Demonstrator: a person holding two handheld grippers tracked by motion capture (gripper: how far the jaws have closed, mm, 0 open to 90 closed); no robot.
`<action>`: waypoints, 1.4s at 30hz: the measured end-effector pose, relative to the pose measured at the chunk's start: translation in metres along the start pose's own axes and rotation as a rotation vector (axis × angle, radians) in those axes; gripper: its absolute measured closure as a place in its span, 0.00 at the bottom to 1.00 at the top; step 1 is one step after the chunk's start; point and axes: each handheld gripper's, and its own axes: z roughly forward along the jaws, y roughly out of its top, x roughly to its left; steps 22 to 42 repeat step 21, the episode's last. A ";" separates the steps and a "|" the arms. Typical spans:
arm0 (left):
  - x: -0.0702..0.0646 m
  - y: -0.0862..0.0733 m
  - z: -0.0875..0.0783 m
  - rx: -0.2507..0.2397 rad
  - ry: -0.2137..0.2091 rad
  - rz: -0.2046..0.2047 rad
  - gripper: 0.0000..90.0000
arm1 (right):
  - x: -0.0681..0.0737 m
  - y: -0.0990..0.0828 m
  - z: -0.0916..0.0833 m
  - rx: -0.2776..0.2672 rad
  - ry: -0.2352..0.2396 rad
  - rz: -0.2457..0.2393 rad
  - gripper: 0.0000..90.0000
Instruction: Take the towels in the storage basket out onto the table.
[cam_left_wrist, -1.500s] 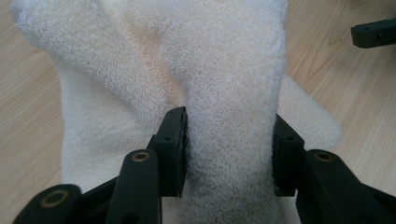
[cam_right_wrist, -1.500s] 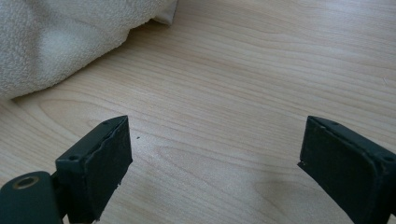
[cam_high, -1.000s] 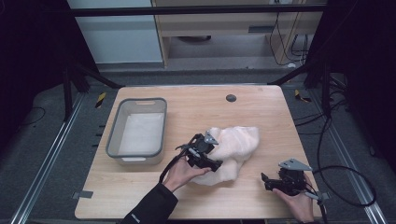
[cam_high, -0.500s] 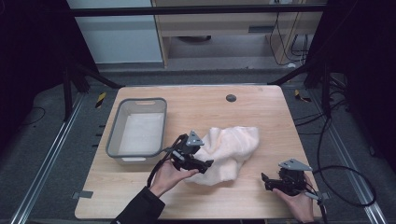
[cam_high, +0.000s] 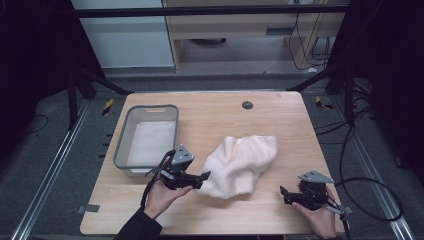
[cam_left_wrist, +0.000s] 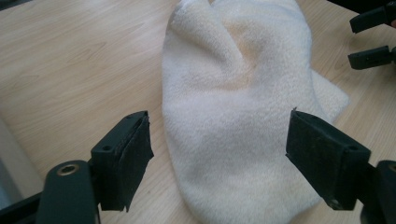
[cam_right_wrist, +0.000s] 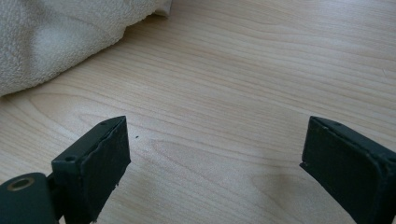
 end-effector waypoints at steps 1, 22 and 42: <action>0.001 -0.002 -0.003 -0.005 0.006 -0.001 0.24 | 0.000 0.000 0.000 0.001 0.001 0.001 0.08; 0.020 -0.067 -0.050 -0.015 0.088 -0.066 0.22 | 0.001 -0.002 -0.001 0.008 -0.007 -0.006 0.08; 0.020 -0.067 -0.050 -0.015 0.088 -0.066 0.22 | 0.001 -0.002 -0.001 0.008 -0.007 -0.006 0.08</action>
